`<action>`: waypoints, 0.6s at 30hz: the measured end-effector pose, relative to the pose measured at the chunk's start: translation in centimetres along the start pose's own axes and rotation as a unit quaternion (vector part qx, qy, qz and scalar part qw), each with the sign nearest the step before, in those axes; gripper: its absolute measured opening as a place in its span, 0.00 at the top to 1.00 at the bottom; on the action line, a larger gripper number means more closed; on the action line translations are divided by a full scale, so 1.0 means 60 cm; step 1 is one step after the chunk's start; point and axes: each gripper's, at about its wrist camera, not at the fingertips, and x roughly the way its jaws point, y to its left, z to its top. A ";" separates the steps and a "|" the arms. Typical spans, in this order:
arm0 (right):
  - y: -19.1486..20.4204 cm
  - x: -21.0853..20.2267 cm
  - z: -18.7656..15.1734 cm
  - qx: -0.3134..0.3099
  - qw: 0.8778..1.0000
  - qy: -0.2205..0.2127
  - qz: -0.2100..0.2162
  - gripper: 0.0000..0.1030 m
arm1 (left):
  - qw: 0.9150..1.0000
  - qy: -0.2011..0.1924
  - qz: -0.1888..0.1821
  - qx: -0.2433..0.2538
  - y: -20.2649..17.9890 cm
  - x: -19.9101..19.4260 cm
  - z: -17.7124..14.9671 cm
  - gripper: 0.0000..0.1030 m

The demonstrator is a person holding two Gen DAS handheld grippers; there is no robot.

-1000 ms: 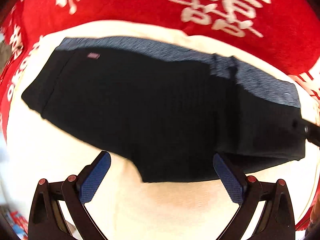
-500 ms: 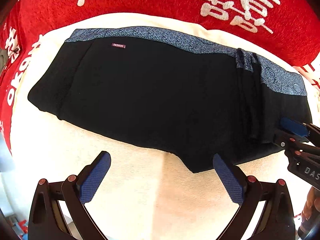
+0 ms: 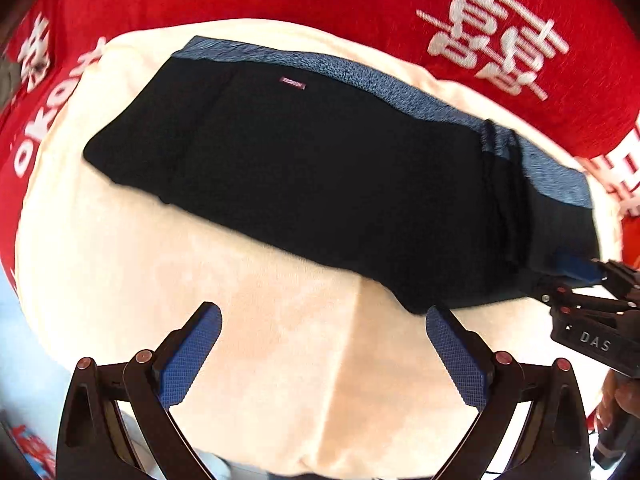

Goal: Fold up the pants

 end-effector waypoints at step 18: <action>0.059 -0.034 -0.056 0.011 0.996 0.083 -0.034 0.22 | 0.992 -0.026 -0.055 -0.109 0.085 -0.077 -0.087 0.00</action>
